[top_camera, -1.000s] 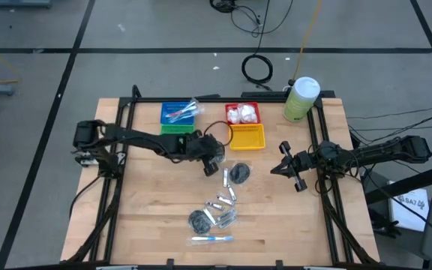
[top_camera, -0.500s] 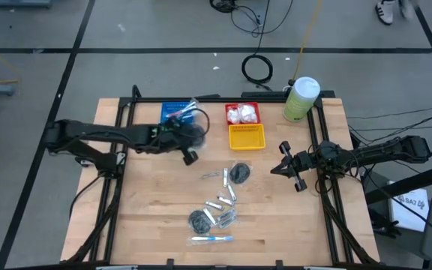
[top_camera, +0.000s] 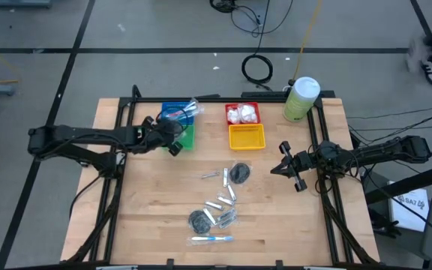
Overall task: Pick & Place Travel size toiletries
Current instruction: Put the black hairbrush into the green bin
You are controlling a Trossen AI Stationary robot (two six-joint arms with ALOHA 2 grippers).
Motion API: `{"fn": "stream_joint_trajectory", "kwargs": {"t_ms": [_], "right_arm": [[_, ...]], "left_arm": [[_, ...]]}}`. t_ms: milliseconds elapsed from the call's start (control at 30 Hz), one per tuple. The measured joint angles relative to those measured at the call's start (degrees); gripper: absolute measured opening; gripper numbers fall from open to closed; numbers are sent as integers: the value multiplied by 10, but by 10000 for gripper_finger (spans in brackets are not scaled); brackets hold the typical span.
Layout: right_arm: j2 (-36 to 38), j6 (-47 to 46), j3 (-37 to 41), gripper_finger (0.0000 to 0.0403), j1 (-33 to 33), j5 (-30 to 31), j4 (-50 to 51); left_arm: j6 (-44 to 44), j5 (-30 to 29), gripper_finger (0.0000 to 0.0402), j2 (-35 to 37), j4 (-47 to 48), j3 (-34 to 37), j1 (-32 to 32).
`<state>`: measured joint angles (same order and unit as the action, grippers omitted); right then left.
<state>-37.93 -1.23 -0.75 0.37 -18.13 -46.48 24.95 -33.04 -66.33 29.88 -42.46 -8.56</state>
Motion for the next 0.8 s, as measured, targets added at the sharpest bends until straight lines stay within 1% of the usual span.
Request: {"fn": "stream_joint_trajectory", "kwargs": {"t_ms": [167, 267, 500, 667, 800], "right_arm": [[0, 0, 0, 0, 0, 0, 0], [0, 0, 0, 0, 0, 0, 0], [0, 0, 0, 0, 0, 0, 0], [0, 0, 0, 0, 0, 0, 0], [0, 0, 0, 0, 0, 0, 0]], "left_arm": [[18, 27, 4, 1, -60, 60, -26], [23, 41, 1, 0, -93, 75, -32], [17, 46, 14, 0, -113, 77, -32], [-3, 46, 5, 0, -114, 77, -32], [4, 46, 3, 0, -114, 77, -32]]}}
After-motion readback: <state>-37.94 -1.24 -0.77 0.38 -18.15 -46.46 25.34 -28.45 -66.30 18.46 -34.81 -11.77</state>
